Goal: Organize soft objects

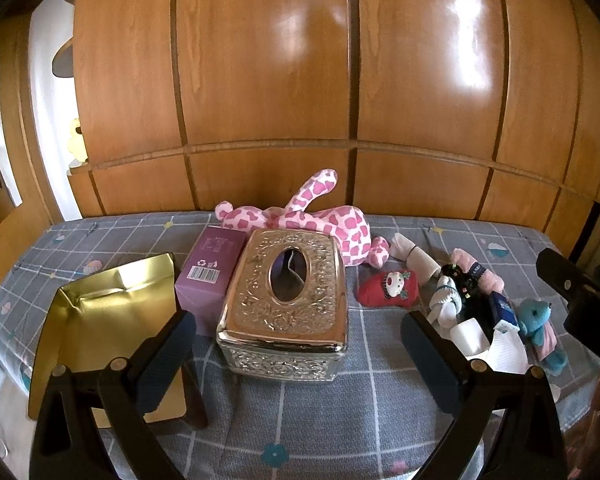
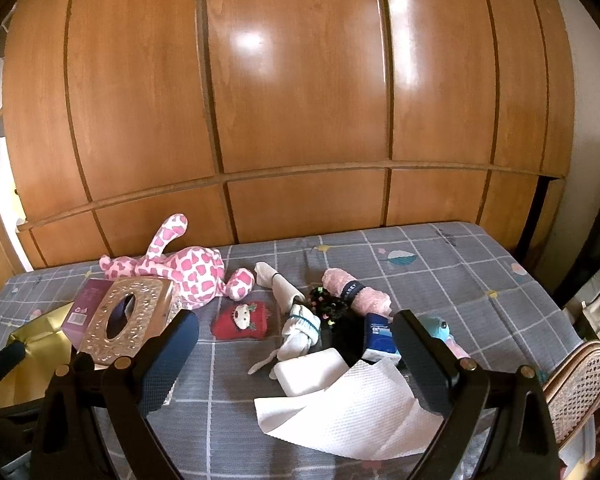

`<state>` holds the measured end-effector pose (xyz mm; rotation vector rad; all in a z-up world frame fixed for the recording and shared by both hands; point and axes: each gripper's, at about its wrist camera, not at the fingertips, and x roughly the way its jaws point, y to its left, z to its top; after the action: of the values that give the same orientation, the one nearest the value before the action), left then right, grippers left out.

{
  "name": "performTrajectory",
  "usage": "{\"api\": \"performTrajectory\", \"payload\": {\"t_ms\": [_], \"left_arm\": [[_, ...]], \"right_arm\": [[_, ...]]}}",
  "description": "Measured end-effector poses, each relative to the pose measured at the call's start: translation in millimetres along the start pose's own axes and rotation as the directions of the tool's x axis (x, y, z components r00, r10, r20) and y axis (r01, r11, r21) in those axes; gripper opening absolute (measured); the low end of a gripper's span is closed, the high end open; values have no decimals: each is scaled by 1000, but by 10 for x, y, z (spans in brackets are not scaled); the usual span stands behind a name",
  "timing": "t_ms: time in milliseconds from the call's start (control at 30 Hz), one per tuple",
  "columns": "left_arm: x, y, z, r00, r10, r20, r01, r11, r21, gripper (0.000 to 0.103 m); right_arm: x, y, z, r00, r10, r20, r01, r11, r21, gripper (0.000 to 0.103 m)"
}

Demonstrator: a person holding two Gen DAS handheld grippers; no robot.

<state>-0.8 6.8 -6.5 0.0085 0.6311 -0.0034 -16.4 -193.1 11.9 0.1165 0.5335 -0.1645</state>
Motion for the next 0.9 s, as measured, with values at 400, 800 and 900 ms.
{"api": "performTrajectory", "payload": {"t_ms": [400, 800, 900], "left_arm": [[-14, -103, -21, 1000, -17, 1, 17, 999, 35, 103], [24, -302, -41, 999, -44, -5, 44, 992, 114, 103], [45, -361, -47, 999, -49, -10, 50, 990, 130, 103]], "right_arm": [[80, -252, 0, 999, -38, -11, 38, 999, 33, 99], [262, -872, -50, 991, -117, -66, 125, 983, 138, 99], [290, -967, -55, 990, -125, -70, 135, 979, 155, 99]]}}
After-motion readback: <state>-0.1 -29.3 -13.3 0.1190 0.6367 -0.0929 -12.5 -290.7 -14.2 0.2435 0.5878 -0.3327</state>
